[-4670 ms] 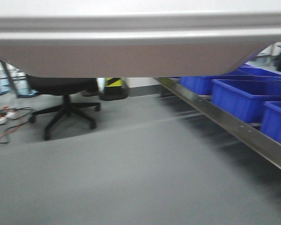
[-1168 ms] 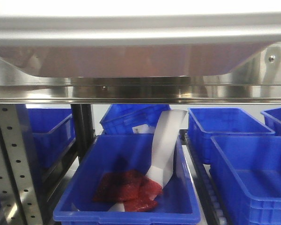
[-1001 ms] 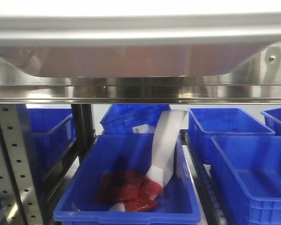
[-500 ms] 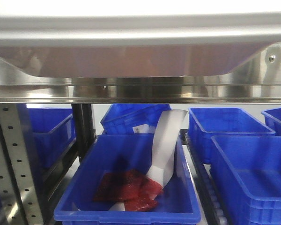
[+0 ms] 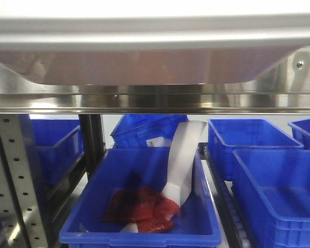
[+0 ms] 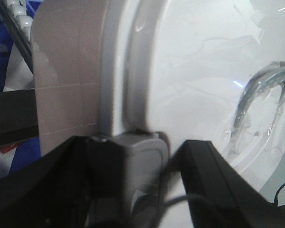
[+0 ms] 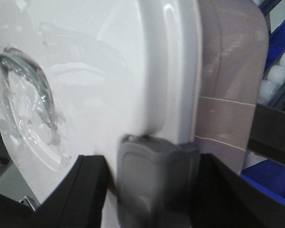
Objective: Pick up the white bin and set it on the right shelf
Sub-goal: 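Raise the bin with both grippers above the metal shelf edge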
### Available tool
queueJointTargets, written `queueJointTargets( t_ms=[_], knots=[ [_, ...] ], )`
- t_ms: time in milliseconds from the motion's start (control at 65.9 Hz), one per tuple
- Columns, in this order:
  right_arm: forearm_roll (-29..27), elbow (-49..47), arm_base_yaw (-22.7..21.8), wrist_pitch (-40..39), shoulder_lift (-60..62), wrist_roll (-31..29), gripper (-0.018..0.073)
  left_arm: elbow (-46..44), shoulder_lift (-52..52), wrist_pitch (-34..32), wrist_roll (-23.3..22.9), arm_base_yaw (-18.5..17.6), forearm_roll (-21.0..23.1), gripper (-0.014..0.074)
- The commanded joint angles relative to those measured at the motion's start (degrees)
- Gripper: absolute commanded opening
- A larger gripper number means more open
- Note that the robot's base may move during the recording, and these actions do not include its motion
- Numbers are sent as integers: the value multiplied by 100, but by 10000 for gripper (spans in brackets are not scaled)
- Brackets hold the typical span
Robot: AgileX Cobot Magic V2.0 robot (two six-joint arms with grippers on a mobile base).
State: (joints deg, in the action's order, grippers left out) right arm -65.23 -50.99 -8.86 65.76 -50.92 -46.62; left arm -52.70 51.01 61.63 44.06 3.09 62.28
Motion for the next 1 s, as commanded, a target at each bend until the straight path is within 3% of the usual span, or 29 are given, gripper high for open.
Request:
queueJointTargets(
  t_ms=[0, 227, 440, 713, 819, 986],
  knots=[
    [-1107, -175, 57, 722, 77, 66, 306, -188, -65, 241, -10, -143, 1172, 250],
    [-1422, -489, 57, 727, -11, 474, 306, -200, -65, 241, 0, -143, 1805, 250],
    [-1685, -973, 57, 721, -523, 831, 306, -533, 257, 214, 0, -143, 1991, 251],
    [-2381, -1073, 57, 593, -1209, 835, 306, -1150, 1088, 132, 0, -143, 2190, 251],
    [-2537, -1107, 57, 551, -1490, 810, 306, -1355, 1429, 142, 4, -143, 2463, 251],
    [-2788, -1354, 57, 520, -1894, 806, 306, -1738, 1938, 154, 4, -143, 2461, 251]
  ],
)
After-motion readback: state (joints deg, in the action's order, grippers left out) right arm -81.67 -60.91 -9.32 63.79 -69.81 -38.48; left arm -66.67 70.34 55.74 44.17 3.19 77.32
